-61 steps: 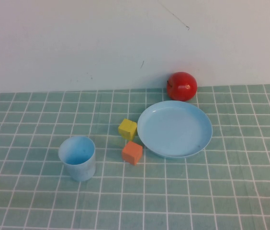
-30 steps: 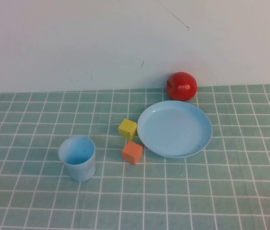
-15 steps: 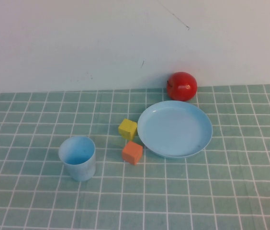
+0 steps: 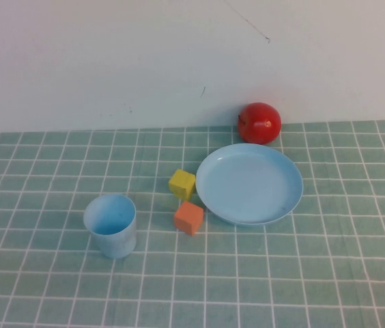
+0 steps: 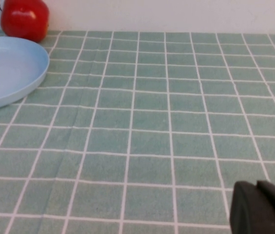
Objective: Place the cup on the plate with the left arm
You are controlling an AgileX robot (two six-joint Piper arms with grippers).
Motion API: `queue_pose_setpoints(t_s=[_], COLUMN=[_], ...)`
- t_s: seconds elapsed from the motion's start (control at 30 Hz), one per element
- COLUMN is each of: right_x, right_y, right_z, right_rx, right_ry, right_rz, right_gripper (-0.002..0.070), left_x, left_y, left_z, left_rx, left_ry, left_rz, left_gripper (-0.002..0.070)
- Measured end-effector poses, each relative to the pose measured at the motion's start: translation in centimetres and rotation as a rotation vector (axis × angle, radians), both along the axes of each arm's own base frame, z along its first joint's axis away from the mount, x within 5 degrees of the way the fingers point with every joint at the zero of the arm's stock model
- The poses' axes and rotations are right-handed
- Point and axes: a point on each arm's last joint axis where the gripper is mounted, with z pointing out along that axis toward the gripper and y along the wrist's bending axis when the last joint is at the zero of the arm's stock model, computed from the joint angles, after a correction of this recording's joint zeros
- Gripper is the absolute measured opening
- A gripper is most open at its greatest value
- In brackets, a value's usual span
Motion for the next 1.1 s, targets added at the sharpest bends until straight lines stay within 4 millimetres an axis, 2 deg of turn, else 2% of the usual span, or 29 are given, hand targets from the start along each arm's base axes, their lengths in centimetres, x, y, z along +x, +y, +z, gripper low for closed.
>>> queue_pose_setpoints(t_s=[0.23,0.33,0.43,0.63,0.7,0.77,0.93,1.1], right_x=[0.0,0.0,0.0,0.0,0.0,0.0,0.0,0.0], right_y=[-0.2,-0.2,-0.2,-0.2,-0.2,-0.2,-0.2,-0.2], right_z=[0.0,0.0,0.0,0.0,0.0,0.0,0.0,0.0], right_rx=[-0.057,-0.058,-0.059,-0.059,-0.059,-0.059,-0.059,-0.059], right_ry=[0.001,0.001,0.001,0.001,0.001,0.001,0.001,0.001], right_rz=[-0.004,-0.004,-0.004,-0.004,-0.004,-0.004,-0.004,-0.004], right_gripper=[-0.0002,-0.0002,-0.0002,-0.0002,-0.0002,-0.0002,-0.0002,-0.0002], left_x=[0.5,0.5,-0.1,-1.5,-0.8,0.3,3.6,7.0], left_y=[0.1,0.2,0.3,0.4,0.4,0.4,0.4,0.4], left_z=[-1.0,-0.8,1.7,8.5,10.2,11.0,10.8,11.0], left_rx=[-0.03,-0.115,-0.15,-0.163,-0.164,-0.166,-0.199,-0.185], left_ry=[0.124,0.178,0.242,0.335,0.369,0.396,0.476,0.74], left_rz=[0.001,-0.025,-0.022,0.0,0.004,0.005,-0.002,0.014], left_gripper=[-0.0003,-0.0003,-0.0003,-0.0003,-0.0003,-0.0003,-0.0003,-0.0003])
